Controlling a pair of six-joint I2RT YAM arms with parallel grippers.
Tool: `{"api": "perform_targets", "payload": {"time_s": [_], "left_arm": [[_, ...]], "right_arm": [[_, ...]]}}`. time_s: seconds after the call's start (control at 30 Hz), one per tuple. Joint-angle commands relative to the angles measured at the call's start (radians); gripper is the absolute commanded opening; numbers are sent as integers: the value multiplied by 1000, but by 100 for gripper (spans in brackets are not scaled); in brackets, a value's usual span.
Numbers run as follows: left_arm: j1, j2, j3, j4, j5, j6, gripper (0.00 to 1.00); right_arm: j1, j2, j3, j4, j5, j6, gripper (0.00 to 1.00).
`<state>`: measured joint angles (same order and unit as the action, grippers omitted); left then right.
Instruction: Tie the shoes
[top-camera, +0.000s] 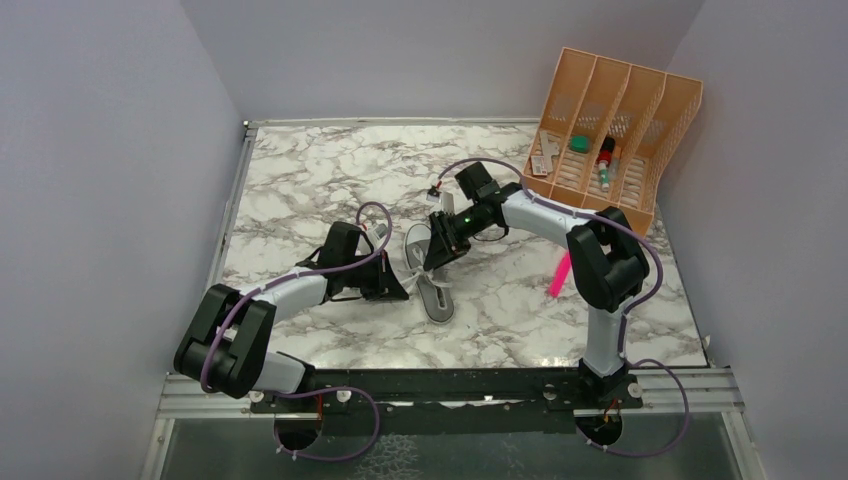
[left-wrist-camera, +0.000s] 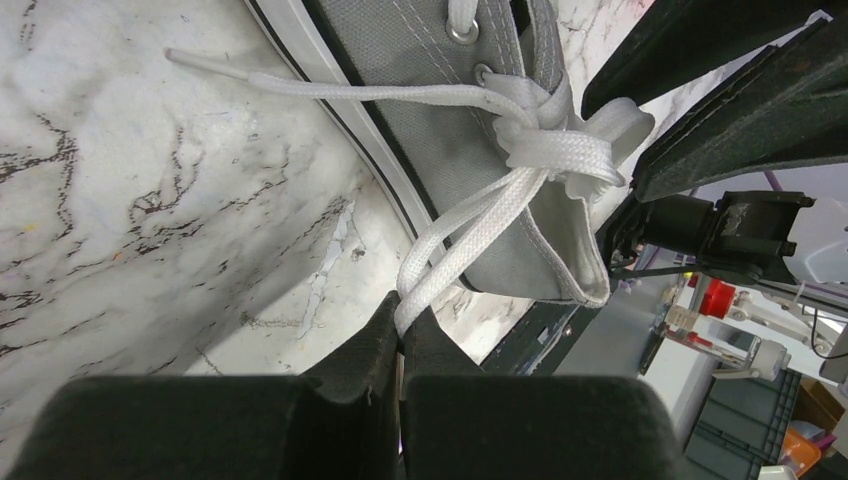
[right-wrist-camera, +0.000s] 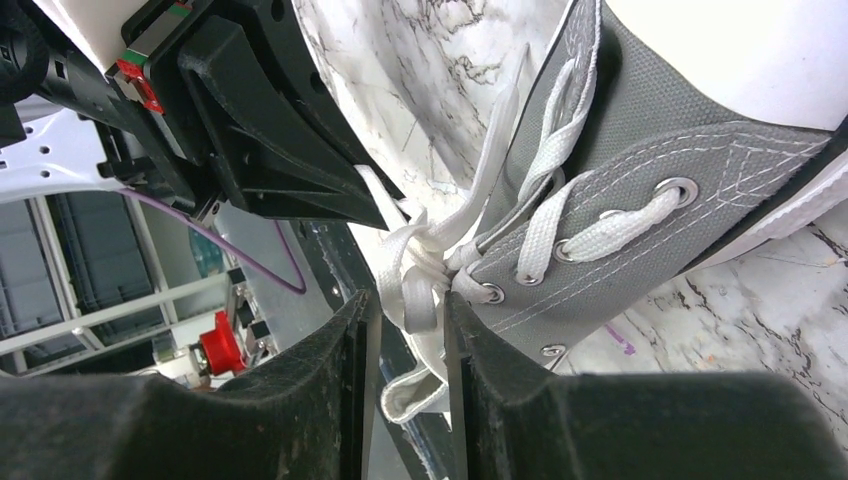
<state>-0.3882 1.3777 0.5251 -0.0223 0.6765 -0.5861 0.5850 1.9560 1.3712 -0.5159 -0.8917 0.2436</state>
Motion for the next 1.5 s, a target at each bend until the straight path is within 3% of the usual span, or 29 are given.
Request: {"api": "perform_targets", "payload": {"time_s": [0.0,0.5,0.87,1.47], "left_arm": [[3,-24,-10,15,20,-4,0],[2,-27,-55,-5,-12,-82,0],[-11,25,-44,-14,-21,-99,0],[-17,30,-39,-85,-108,-70,0]], "right_arm": [[-4,0,-13,33,5,28,32],[-7,-38,-50,31,86,31,1],[-37,-81,-100,113,227,134,0],[-139,-144,-213,229,215,254,1]]}}
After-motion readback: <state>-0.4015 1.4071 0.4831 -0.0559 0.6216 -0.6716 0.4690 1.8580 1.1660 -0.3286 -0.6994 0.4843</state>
